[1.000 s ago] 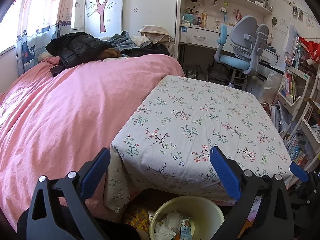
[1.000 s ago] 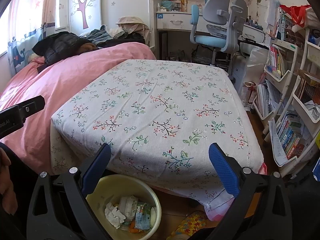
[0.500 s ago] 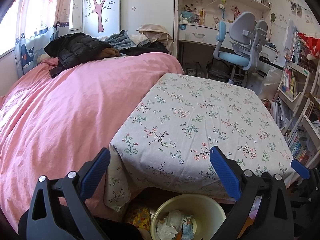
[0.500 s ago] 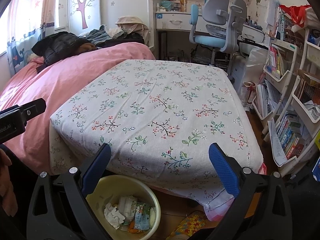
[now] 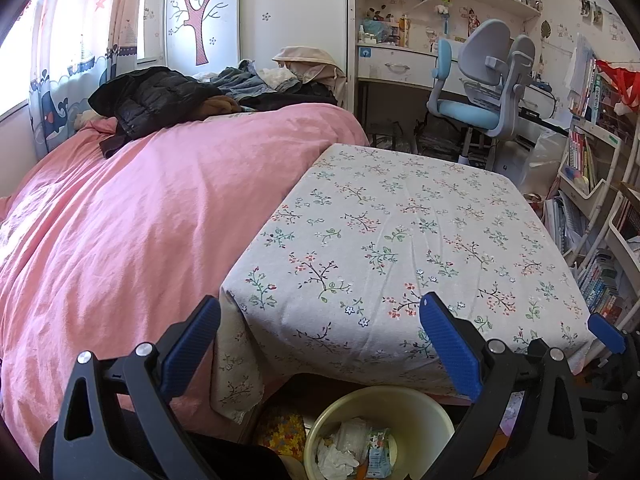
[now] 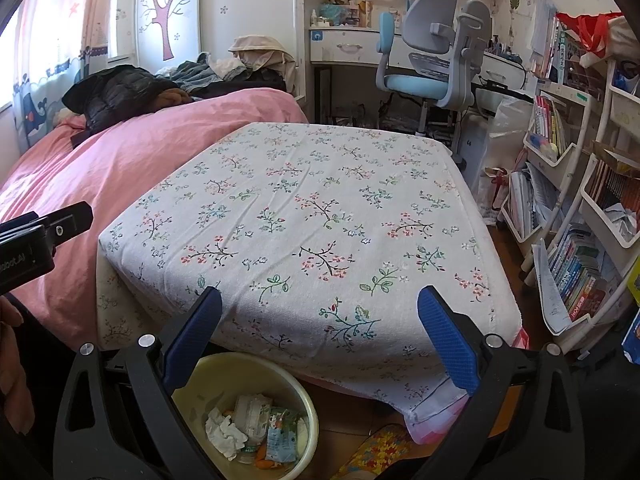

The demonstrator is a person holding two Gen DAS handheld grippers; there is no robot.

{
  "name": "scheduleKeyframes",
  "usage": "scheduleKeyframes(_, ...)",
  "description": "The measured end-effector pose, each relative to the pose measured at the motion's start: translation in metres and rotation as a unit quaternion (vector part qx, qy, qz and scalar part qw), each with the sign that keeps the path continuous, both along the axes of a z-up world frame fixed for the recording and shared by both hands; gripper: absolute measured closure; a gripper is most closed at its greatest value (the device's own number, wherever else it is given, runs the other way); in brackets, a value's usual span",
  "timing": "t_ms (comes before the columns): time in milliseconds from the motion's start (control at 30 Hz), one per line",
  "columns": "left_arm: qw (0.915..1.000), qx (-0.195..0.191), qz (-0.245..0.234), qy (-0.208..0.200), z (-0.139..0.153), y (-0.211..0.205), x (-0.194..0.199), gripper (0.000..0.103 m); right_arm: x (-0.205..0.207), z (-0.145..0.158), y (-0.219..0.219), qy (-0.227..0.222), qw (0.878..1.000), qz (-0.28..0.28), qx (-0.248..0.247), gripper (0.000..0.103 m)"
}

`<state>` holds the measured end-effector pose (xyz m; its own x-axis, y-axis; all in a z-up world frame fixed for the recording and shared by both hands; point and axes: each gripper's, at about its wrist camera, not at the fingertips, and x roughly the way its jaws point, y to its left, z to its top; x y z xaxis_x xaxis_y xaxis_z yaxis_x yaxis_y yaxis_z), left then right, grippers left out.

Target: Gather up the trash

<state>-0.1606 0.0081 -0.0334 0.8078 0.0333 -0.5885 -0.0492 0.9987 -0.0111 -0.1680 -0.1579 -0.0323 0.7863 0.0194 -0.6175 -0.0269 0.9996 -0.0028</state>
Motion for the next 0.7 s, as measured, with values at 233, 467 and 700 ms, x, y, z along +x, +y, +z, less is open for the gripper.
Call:
scheduleKeyframes(233,1.0000,0.001,0.000,0.000,0.0002,-0.0005,-0.0001,0.008,-0.0002,0.0023,-0.0011,-0.006,1.000,-0.002,-0.003,0.008)
scheduleKeyframes(467,1.0000,0.002,0.000,-0.001,0.0003,-0.0009,-0.0003,0.008,-0.0018,0.0047,-0.0012,-0.013,1.000,-0.005,-0.007,0.008)
scheduleKeyframes(700,1.0000,0.005,-0.001,-0.002,0.0017,-0.0028,-0.0013,0.008,-0.0024,0.0051,-0.0003,-0.016,1.000,-0.006,-0.011,0.008)
